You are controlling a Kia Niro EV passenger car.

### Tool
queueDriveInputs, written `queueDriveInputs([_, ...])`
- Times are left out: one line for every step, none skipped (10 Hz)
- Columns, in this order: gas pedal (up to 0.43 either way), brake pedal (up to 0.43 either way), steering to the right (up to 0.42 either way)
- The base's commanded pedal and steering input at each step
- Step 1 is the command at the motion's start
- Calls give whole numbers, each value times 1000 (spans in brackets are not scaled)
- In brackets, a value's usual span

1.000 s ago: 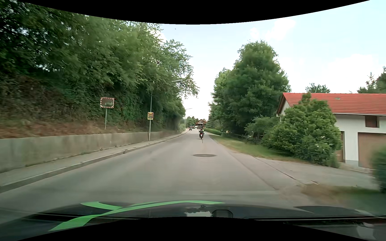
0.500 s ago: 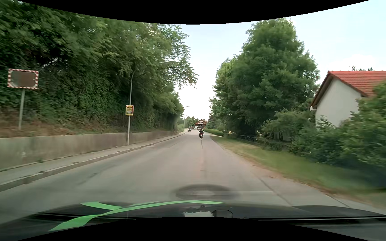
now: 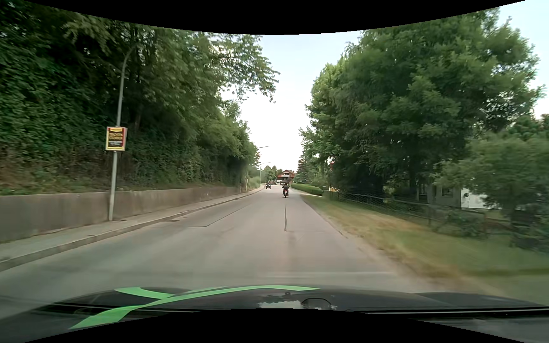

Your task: Follow the waypoints while adhering to traffic rules and regulations

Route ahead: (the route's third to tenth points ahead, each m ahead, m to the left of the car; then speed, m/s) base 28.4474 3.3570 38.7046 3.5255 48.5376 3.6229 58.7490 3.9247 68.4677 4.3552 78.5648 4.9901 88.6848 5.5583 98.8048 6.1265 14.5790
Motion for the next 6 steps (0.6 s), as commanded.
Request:
queueDriveInputs([157, 0, -3])
queueDriveInputs([157, 0, -4])
queueDriveInputs([157, 0, -6])
queueDriveInputs([157, 0, -6])
queueDriveInputs([157, 0, -6])
queueDriveInputs([157, 0, -6])
